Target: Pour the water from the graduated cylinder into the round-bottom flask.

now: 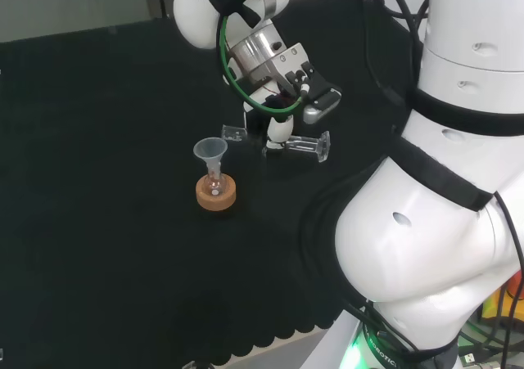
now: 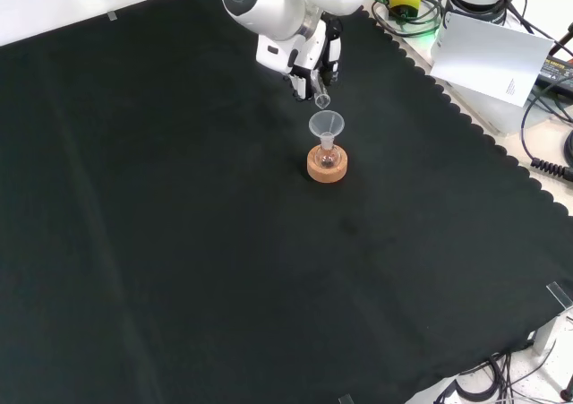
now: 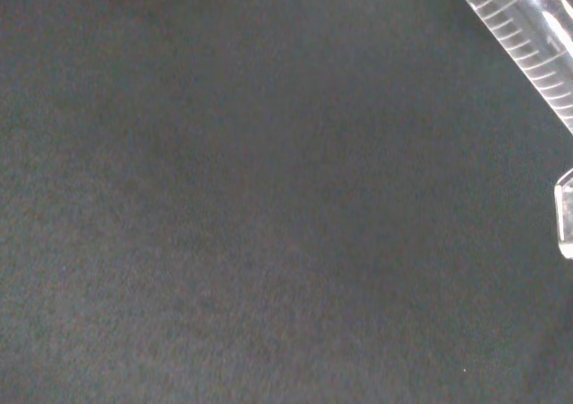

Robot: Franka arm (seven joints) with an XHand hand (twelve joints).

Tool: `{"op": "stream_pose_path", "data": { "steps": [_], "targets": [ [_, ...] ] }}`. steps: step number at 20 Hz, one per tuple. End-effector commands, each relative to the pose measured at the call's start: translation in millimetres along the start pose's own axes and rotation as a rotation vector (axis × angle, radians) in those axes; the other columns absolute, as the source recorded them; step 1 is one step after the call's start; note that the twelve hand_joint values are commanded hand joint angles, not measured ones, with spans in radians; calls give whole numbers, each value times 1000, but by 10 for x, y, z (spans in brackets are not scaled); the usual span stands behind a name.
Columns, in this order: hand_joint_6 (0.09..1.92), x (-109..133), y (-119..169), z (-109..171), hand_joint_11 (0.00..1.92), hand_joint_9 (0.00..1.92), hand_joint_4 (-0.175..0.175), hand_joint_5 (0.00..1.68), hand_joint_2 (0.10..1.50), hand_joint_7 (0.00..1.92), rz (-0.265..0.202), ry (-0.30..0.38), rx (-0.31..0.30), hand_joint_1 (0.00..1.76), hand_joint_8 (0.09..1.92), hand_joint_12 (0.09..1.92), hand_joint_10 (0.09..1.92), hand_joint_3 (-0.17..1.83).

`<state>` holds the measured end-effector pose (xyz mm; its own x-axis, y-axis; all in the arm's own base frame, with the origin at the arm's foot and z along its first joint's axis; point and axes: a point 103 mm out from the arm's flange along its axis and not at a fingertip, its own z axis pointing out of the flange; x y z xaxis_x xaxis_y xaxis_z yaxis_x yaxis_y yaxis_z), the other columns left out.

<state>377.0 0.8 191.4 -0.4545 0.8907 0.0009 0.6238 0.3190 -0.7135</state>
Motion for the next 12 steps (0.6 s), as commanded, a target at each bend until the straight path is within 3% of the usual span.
{"op": "stream_pose_path", "data": {
  "steps": [1, 12],
  "targets": [
    [1054, -7, -18, -6, 1347, 1453, -150, 956, 1139, 1213, 8, -6, 21, 1139, 414, 700, 87, -8],
    [1053, 39, -43, -60, 1348, 1455, -151, 957, 1138, 1217, 23, -46, 54, 1139, 405, 697, 87, -8]
  ]
}}
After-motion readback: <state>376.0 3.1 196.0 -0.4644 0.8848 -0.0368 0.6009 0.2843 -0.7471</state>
